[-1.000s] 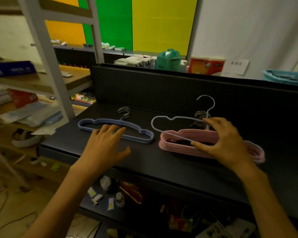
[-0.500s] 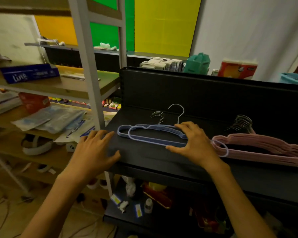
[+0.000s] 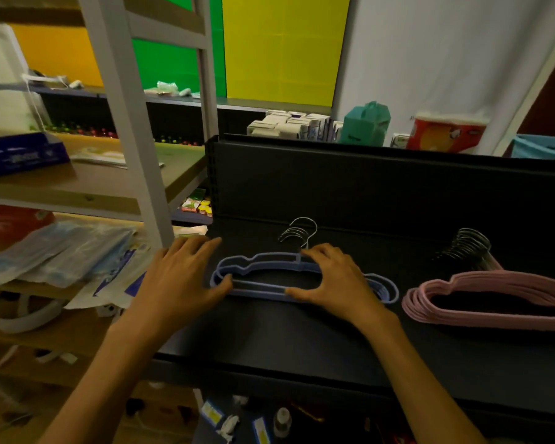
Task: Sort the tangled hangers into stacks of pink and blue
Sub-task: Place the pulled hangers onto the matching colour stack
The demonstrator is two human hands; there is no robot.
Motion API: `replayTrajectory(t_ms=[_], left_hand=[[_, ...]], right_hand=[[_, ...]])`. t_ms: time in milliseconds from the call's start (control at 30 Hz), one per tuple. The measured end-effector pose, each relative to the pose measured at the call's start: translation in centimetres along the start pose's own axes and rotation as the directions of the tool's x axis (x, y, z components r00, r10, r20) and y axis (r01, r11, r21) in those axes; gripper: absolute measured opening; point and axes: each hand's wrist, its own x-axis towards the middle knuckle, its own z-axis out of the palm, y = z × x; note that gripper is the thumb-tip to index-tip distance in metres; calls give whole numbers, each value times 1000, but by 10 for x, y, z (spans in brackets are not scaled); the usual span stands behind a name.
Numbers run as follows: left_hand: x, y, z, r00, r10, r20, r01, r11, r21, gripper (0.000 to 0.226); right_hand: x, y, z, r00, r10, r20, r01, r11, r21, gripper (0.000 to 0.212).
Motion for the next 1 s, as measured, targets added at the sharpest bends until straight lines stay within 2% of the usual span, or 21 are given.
replayTrajectory(t_ms=[267,600,800,1000], left_hand=[[33,0,14,998,44,46,-43,999,-24,78],[29,-10,18,989,99,106,-93,994,-60,75],[10,-4,19,984,150,101,-145,988,-59,75],[-4,34,29,966,247,83,-244,969,-38,75]], right_hand=[[-1,3,2,997,-46,61,44,999,33,82],[-11,-10,-7,996,20,81,-21,1000,15,83],[-49,-15,-22,984,145,-104,-153,986,-73,72],[-116,-1,-41,947,209,-245,-251,955,-155,62]])
